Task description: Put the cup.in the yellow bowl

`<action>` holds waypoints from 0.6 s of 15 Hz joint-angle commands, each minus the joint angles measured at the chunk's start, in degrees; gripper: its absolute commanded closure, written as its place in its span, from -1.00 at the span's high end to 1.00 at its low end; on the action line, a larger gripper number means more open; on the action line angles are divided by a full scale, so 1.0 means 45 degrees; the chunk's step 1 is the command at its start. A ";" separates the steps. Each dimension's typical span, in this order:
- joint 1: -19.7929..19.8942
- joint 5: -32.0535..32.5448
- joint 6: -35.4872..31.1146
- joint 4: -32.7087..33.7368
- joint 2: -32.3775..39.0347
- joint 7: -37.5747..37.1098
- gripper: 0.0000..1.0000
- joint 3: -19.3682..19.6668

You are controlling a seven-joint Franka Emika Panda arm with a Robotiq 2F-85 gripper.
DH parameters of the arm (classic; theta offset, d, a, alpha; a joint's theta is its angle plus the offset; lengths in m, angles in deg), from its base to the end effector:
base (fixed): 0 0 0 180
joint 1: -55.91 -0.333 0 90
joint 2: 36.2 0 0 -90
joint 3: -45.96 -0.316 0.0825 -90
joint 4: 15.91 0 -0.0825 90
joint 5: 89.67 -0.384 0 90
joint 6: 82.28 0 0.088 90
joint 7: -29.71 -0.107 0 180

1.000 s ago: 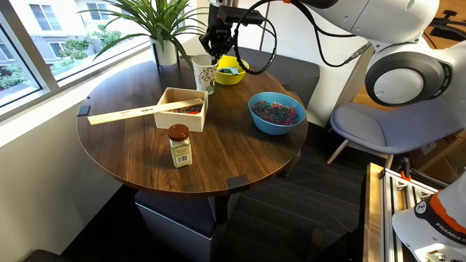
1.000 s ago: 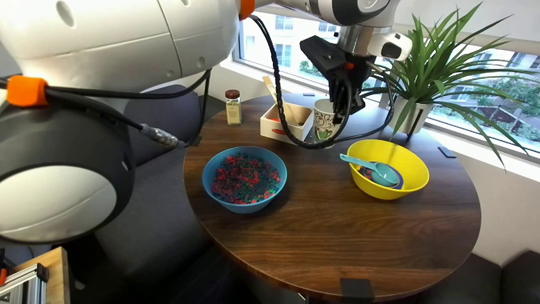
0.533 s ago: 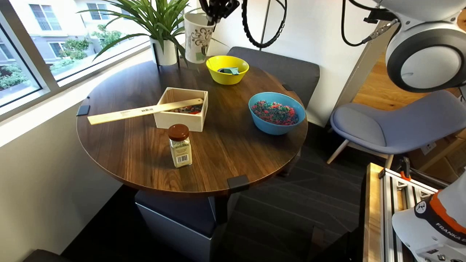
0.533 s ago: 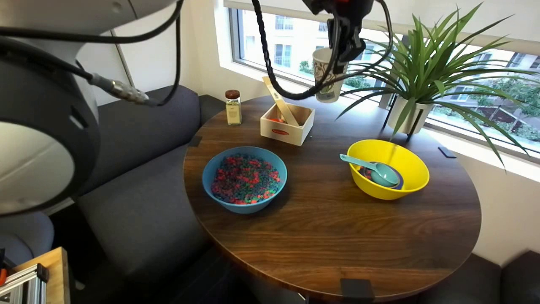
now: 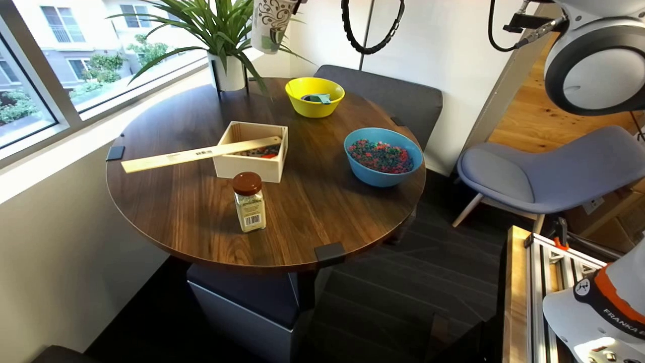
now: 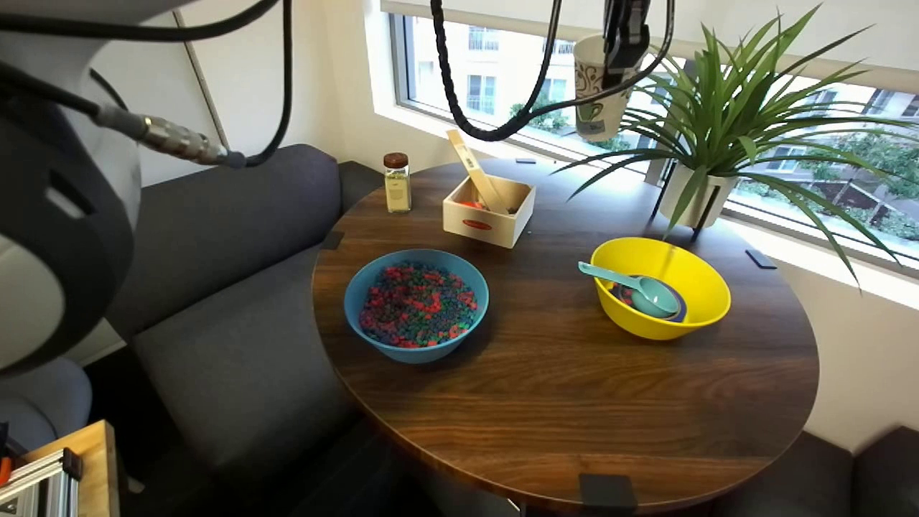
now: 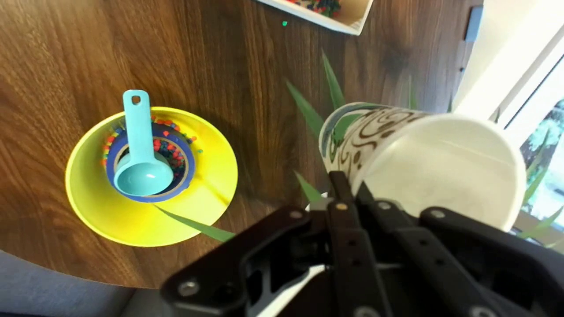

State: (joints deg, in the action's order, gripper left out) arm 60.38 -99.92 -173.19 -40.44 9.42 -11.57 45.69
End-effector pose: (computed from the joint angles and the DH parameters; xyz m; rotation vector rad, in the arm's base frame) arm 0.7356 -0.0373 0.6358 -2.6223 1.0562 -0.4090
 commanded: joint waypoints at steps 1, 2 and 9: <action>0.0709 -0.0503 0.0628 -0.0700 -0.0381 -0.1688 -0.98 -0.0196; 0.0913 -0.0739 0.1096 -0.0846 -0.0488 -0.1863 -0.98 -0.0355; 0.1629 -0.1019 0.2955 -0.0064 0.0135 -0.3357 -0.94 -0.0216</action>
State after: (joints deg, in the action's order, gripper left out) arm 67.65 -104.67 -160.46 -42.13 9.26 -26.63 44.92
